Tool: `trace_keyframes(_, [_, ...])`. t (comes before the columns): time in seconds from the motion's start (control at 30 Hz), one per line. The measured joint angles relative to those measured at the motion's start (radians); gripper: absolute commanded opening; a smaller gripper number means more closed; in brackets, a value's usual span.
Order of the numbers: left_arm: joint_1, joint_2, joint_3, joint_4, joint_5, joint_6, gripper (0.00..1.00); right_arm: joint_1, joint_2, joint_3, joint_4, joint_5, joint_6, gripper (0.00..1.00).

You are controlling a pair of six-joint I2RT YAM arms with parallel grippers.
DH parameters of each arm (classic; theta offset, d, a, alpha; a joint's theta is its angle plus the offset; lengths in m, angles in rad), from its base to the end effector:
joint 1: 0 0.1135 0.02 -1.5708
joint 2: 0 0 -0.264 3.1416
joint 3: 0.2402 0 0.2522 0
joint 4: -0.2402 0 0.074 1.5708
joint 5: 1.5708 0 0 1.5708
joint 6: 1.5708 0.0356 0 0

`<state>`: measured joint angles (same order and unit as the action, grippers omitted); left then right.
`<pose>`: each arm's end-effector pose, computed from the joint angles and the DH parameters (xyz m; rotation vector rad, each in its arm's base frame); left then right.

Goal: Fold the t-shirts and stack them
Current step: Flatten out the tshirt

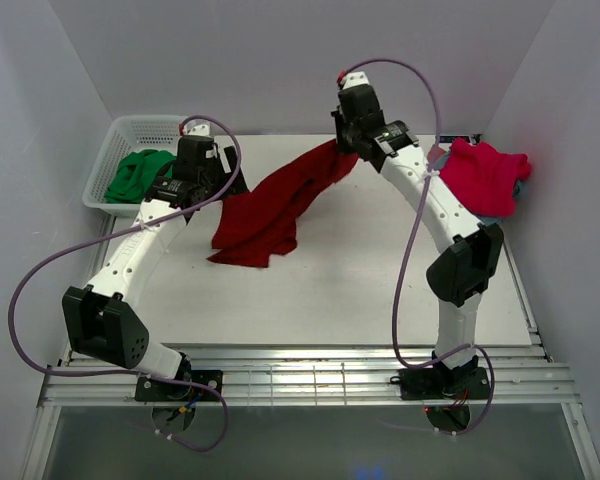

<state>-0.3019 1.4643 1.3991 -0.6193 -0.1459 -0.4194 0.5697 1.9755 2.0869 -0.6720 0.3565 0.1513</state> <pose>0.3117 -0.0917 0.3509 -0.2105 2.2464 -0.2235 0.3870 0.2331 0.3859 -0.2295 2.0802 0.0551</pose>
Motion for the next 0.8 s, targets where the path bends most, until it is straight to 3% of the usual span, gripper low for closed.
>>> trace_keyframes(0.17, [0.001, 0.000, -0.047, -0.013, 0.000, 0.000, 0.97, -0.045, -0.124, -0.031, -0.007, 0.050, -0.028, 0.08])
trace_keyframes(0.37, [0.001, 0.000, -0.101, -0.031, 0.005, 0.002, 0.96, -0.001, -0.304, -0.398, -0.077, 0.057, 0.032, 0.08])
trace_keyframes(0.53, [0.001, 0.000, -0.117, -0.039, 0.017, 0.011, 0.96, 0.061, -0.362, -0.723, -0.206, 0.042, 0.163, 0.08])
trace_keyframes(0.6, [0.001, 0.001, -0.117, -0.039, 0.031, 0.012, 0.96, 0.080, -0.372, -0.799, -0.249, 0.029, 0.201, 0.19])
trace_keyframes(0.67, [0.001, 0.005, -0.117, -0.039, 0.051, 0.012, 0.96, 0.099, -0.380, -0.835, -0.297, 0.017, 0.234, 0.39])
trace_keyframes(0.7, [0.001, 0.010, -0.117, -0.039, 0.060, 0.011, 0.96, 0.101, -0.382, -0.832, -0.314, 0.018, 0.241, 0.51])
trace_keyframes(0.8, [0.001, 0.023, -0.130, -0.030, 0.084, 0.011, 0.96, 0.102, -0.383, -0.768, -0.332, 0.043, 0.234, 0.71])
